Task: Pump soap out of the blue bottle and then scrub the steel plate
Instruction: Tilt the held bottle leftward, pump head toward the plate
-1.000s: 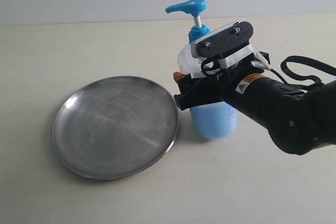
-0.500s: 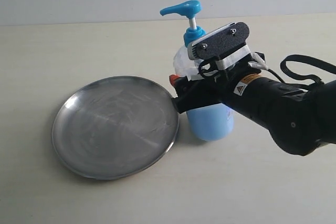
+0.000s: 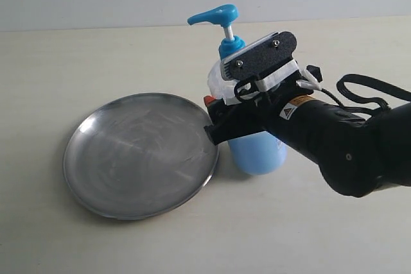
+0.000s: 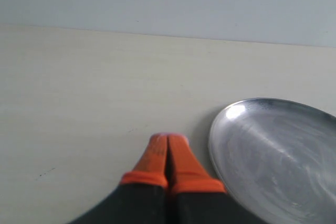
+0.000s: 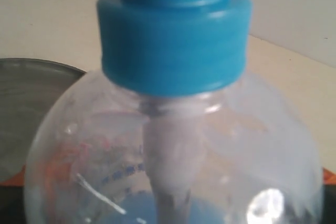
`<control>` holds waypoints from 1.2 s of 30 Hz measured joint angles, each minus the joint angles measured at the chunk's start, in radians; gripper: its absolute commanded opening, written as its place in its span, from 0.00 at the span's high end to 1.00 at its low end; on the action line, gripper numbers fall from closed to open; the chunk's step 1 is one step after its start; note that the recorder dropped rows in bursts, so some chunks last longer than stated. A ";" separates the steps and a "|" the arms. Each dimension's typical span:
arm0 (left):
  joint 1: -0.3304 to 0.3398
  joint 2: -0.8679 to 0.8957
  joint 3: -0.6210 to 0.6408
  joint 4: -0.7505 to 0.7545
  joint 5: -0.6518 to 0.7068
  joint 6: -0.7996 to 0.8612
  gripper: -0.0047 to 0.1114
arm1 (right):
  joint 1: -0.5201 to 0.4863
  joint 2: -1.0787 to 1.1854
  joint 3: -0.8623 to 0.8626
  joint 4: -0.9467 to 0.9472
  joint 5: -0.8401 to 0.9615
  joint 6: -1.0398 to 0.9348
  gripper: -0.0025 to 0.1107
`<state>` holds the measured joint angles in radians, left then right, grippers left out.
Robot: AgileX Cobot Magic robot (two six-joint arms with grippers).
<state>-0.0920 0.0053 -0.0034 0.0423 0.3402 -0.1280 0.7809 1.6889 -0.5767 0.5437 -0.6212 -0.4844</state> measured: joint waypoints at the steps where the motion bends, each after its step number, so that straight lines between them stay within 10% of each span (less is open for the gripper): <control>1: 0.000 0.000 0.000 0.000 0.000 0.000 0.96 | 0.000 0.000 -0.005 0.002 0.010 -0.002 0.98; 36: 0.000 0.000 0.000 0.000 0.000 0.000 0.96 | 0.009 0.037 -0.085 0.106 0.070 -0.183 0.98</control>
<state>-0.0920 0.0053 -0.0034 0.0423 0.3402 -0.1280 0.7895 1.7256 -0.6622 0.6502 -0.5514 -0.6669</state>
